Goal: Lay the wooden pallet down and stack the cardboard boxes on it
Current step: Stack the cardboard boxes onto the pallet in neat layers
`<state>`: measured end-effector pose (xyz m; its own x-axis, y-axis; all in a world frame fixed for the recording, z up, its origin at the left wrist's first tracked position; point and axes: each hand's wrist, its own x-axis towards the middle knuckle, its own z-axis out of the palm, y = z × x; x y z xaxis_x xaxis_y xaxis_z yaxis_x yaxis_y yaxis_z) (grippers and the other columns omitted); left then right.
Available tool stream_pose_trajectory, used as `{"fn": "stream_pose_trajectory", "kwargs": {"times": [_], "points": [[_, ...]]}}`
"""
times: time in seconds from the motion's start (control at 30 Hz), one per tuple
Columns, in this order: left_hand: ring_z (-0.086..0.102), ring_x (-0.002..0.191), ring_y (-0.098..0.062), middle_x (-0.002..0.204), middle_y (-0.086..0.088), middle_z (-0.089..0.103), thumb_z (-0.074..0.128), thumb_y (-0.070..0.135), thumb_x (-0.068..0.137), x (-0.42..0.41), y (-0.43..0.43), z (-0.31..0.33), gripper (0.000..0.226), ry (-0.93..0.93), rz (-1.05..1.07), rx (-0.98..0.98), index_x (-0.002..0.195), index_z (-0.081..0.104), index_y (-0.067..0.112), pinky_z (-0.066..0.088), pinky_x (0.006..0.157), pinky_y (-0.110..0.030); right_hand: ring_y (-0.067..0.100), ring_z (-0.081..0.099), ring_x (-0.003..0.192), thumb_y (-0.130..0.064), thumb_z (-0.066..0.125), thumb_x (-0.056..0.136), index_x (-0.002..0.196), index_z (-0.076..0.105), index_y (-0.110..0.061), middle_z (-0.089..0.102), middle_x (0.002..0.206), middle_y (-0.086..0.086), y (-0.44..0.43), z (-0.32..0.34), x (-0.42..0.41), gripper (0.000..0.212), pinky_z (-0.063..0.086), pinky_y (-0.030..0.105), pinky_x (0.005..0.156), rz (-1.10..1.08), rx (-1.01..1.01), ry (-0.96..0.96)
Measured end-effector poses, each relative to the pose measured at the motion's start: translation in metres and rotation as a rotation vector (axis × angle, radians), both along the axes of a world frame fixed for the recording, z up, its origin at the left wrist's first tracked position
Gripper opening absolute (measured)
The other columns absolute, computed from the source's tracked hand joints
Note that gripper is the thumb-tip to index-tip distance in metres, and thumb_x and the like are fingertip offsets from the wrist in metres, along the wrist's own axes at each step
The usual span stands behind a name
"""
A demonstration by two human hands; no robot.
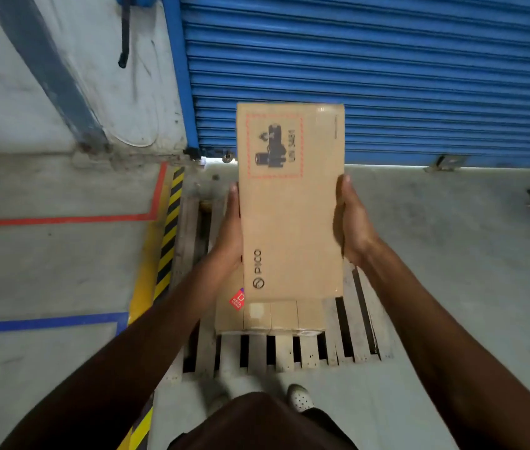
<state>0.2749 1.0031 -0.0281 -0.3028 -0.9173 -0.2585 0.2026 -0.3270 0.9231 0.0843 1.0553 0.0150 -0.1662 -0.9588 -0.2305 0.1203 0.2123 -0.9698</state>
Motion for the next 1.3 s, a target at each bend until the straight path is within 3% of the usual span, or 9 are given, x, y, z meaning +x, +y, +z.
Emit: {"fn": "stream_pose_trajectory", "kwargs": {"times": [0.1, 0.2, 0.33, 0.57, 0.73, 0.87, 1.03, 1.13, 1.3], "points": [[0.068, 0.069, -0.019, 0.081, -0.006, 0.072, 0.011, 0.059, 0.102, -0.005, -0.020, 0.030, 0.069, 0.000, -0.017, 0.023, 0.101, 0.065, 0.018, 0.052, 0.060, -0.028, 0.029, 0.060, 0.125, -0.062, 0.026, 0.101, 0.148, 0.044, -0.019, 0.061, 0.139, 0.008, -0.027, 0.023, -0.012, 0.066, 0.048, 0.052, 0.105, 0.071, 0.038, 0.035], [0.064, 0.051, -0.015, 0.059, -0.001, 0.066, 0.025, 0.046, 0.106, -0.011, -0.035, 0.057, 0.052, -0.105, -0.070, 0.063, 0.079, 0.060, 0.018, 0.050, 0.048, -0.018, 0.027, 0.072, 0.096, -0.052, 0.031, 0.104, 0.130, 0.059, -0.018, 0.074, 0.108, 0.007, -0.053, 0.041, -0.023, 0.051, 0.060, 0.038, 0.075, 0.041, 0.209, 0.019], [0.049, 0.034, -0.010, 0.043, 0.005, 0.049, 0.037, 0.032, 0.105, -0.017, -0.043, 0.071, 0.043, -0.247, -0.044, 0.123, 0.066, 0.047, 0.019, 0.041, 0.041, -0.013, 0.021, 0.072, 0.077, -0.048, 0.039, 0.103, 0.124, 0.061, -0.019, 0.073, 0.092, 0.004, -0.063, 0.039, -0.031, 0.041, 0.060, 0.033, 0.068, 0.027, 0.349, 0.051], [0.049, 0.051, -0.014, 0.054, 0.002, 0.047, 0.028, 0.044, 0.106, -0.012, -0.043, 0.071, 0.046, -0.307, -0.063, 0.194, 0.072, 0.047, 0.019, 0.042, 0.055, -0.025, 0.017, 0.067, 0.062, -0.047, 0.041, 0.104, 0.106, 0.058, -0.017, 0.065, 0.079, 0.003, -0.058, 0.028, -0.026, 0.034, 0.056, 0.026, 0.056, -0.021, 0.486, 0.117], [0.048, 0.032, -0.011, 0.038, 0.004, 0.049, 0.030, 0.051, 0.104, 0.001, -0.044, 0.066, 0.051, -0.282, 0.012, 0.289, 0.073, 0.050, 0.017, 0.039, 0.043, -0.020, 0.025, 0.068, 0.094, -0.055, 0.044, 0.099, 0.120, 0.056, -0.020, 0.070, 0.101, 0.009, -0.056, 0.027, -0.019, 0.043, 0.054, 0.041, 0.088, 0.017, 0.476, 0.087], [0.050, 0.038, -0.011, 0.053, 0.002, 0.053, 0.041, 0.041, 0.103, 0.004, -0.050, 0.056, 0.039, -0.207, 0.042, 0.269, 0.076, 0.058, 0.018, 0.041, 0.040, -0.021, 0.032, 0.066, 0.109, -0.061, 0.046, 0.094, 0.129, 0.054, -0.023, 0.069, 0.119, 0.013, -0.056, 0.026, -0.011, 0.052, 0.048, 0.054, 0.100, -0.008, 0.434, 0.120], [0.070, 0.102, -0.031, 0.117, -0.015, 0.070, 0.039, 0.057, 0.100, 0.015, -0.047, 0.048, 0.054, -0.075, -0.081, 0.154, 0.129, 0.061, 0.016, 0.057, 0.089, -0.045, 0.038, 0.067, 0.108, -0.078, 0.041, 0.083, 0.127, 0.056, -0.024, 0.071, 0.114, 0.014, -0.058, 0.020, -0.003, 0.071, 0.045, 0.061, 0.100, -0.078, 0.436, 0.124], [0.069, 0.104, -0.031, 0.121, -0.017, 0.069, 0.045, 0.051, 0.100, 0.030, -0.043, 0.039, 0.049, -0.050, -0.115, 0.095, 0.130, 0.059, 0.014, 0.054, 0.095, -0.046, 0.040, 0.064, 0.107, -0.090, 0.027, 0.076, 0.128, 0.057, -0.017, 0.067, 0.116, 0.020, -0.053, 0.026, 0.003, 0.095, 0.048, 0.058, 0.096, -0.117, 0.437, 0.160], [0.071, 0.076, -0.021, 0.094, -0.008, 0.073, 0.044, 0.043, 0.101, 0.058, -0.041, 0.023, 0.038, 0.187, -0.124, 0.150, 0.118, 0.062, 0.014, 0.060, 0.065, -0.031, 0.023, 0.069, 0.085, -0.028, 0.052, 0.097, 0.097, 0.073, -0.015, 0.073, 0.094, 0.005, -0.040, 0.026, 0.019, 0.024, 0.058, 0.049, 0.082, -0.310, 0.005, 0.436]]}}
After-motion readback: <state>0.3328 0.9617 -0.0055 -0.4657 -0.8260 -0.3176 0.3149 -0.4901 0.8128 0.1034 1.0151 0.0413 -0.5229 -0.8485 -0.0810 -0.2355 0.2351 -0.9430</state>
